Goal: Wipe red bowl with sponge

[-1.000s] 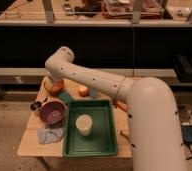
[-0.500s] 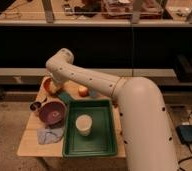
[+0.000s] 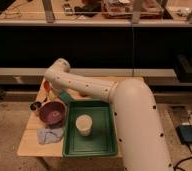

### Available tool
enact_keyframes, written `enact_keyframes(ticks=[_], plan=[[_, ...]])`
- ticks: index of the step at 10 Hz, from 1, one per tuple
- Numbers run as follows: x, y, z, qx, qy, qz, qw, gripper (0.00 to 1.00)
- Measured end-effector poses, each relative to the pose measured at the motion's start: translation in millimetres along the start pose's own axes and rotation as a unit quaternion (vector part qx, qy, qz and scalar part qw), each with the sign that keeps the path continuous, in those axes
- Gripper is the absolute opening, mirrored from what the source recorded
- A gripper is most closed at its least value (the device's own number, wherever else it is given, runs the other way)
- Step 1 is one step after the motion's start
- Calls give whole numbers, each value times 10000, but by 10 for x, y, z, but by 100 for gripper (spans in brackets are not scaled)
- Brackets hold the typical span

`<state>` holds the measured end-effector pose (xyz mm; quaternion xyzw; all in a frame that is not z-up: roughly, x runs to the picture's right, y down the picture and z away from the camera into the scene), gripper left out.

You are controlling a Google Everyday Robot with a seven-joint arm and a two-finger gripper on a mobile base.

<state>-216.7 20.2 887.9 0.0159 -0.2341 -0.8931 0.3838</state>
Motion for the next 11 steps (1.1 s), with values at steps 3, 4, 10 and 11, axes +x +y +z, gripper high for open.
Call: enact_keyframes(ticks=[3,4,10,11], plan=[[31,63,22,-78,70,85,9999,67],[61,155,38,-114,98,159,9998,67],[99,410,356,-34,128,235,9996,67],[55,388,416,-6,104,210,9997,67]])
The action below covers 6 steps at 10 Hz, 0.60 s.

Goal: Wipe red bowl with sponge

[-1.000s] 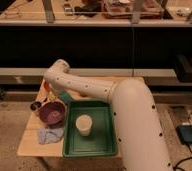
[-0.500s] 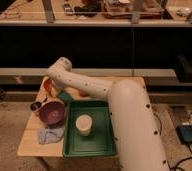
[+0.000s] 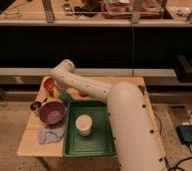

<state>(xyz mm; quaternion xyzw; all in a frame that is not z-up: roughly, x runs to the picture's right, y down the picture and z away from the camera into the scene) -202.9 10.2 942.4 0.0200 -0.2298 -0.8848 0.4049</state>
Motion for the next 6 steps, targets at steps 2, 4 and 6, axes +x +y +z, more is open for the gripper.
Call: enact_keyframes(ticks=[2,4,6], plan=[[-109,31,118,-18,-47,-26,10000,67],[-169,36,208,-5,-92,-26,10000,67],[-216,-9,274,57,-149,-61,9999,67]])
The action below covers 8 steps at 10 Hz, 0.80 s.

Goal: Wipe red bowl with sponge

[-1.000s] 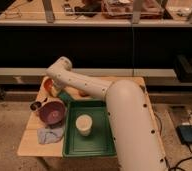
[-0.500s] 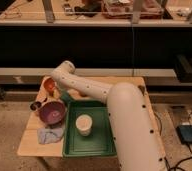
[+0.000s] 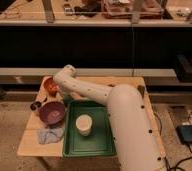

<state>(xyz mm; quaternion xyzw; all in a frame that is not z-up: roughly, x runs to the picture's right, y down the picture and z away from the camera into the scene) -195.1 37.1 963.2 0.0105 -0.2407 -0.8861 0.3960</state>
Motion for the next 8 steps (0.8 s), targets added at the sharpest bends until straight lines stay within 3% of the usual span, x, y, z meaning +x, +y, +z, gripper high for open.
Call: enact_keyframes(ticks=[3,4,8], plan=[[-99,-38,88,126,-142,-10,9998,66],[-111,-50,107,165,-178,-18,9997,62],[-133,-16,64,282,-264,134,9992,23]])
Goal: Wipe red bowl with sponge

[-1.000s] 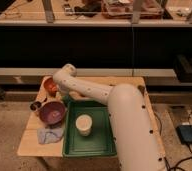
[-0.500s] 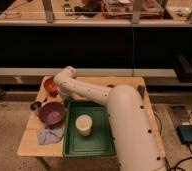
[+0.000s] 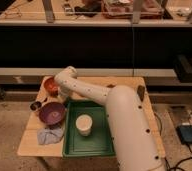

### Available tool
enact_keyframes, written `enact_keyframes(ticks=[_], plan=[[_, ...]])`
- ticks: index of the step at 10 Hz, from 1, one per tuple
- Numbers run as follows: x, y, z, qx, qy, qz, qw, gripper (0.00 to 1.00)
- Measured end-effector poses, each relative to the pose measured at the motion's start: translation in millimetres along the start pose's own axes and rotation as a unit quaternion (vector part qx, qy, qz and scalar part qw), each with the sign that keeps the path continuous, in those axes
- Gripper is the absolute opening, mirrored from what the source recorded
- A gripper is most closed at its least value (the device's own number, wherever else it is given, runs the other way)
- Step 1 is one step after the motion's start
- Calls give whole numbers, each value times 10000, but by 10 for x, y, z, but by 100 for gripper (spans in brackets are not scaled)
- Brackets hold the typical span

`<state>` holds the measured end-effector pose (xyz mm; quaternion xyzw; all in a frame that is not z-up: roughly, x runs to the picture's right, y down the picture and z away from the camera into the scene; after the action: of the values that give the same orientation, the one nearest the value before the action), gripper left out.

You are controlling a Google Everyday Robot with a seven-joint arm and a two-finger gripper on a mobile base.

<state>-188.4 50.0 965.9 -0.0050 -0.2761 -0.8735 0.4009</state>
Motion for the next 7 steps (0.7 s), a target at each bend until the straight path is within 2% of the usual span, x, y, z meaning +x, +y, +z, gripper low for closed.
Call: enact_keyframes(ticks=[1,2,4,6,7], plan=[[-12,60,-126,94,41,151,9998,10],[-21,127,-239,159,85,271,9995,3],[-4,350,-654,342,335,535,9974,0],[72,527,-1066,424,610,647,9951,0],[141,643,-1361,515,858,720,9924,0]])
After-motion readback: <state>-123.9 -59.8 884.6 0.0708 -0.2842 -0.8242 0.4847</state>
